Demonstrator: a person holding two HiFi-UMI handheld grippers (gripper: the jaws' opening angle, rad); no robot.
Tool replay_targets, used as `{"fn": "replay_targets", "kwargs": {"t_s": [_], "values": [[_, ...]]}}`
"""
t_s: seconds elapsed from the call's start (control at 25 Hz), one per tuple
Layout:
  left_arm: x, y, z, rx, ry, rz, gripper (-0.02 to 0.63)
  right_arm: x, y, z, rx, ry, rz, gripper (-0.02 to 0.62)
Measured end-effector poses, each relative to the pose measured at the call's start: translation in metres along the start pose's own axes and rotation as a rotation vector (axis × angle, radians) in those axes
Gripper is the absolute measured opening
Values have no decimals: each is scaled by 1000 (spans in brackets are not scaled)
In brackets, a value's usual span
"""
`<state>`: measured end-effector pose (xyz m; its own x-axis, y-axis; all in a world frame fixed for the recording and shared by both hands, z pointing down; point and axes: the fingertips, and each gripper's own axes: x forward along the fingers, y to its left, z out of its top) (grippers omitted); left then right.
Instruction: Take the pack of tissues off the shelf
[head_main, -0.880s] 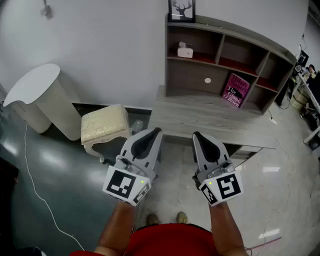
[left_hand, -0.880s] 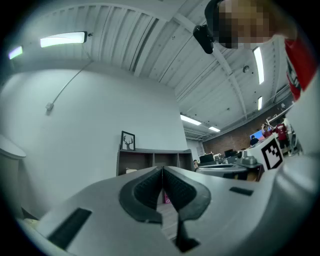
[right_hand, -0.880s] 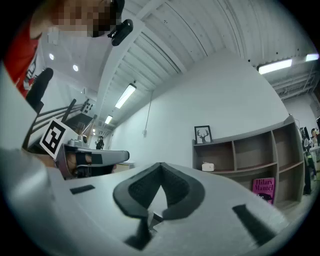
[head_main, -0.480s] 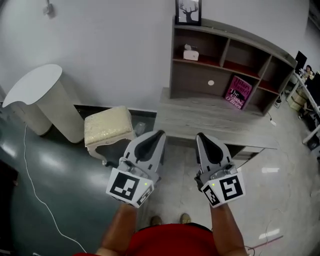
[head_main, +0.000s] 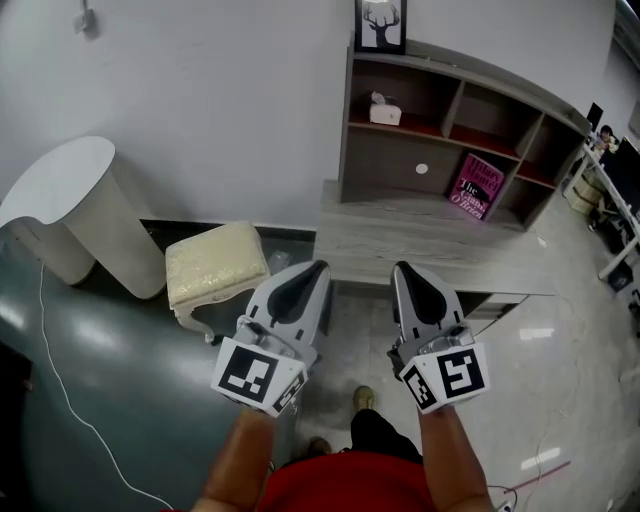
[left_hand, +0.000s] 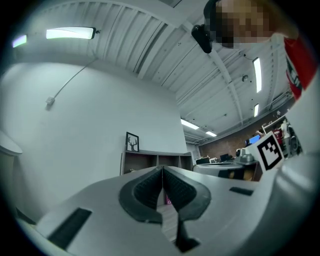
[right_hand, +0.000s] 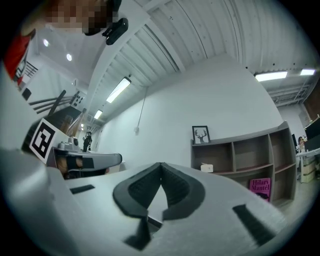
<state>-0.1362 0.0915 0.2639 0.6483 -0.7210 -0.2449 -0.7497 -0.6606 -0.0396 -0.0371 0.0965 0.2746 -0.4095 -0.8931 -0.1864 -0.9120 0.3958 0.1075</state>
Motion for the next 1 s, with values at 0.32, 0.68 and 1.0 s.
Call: {"fn": "replay_targets", "kwargs": {"t_s": [0.32, 0.68, 1.0], "values": [[51, 37, -16, 21, 8, 19, 9, 59, -39, -12, -17, -15, -16, 6], [155, 86, -44, 58, 26, 75, 9, 145, -124, -43, -25, -11, -29, 39], [247, 114, -65, 78, 49, 124, 9, 229, -201, -71, 8, 33, -27, 174]]}}
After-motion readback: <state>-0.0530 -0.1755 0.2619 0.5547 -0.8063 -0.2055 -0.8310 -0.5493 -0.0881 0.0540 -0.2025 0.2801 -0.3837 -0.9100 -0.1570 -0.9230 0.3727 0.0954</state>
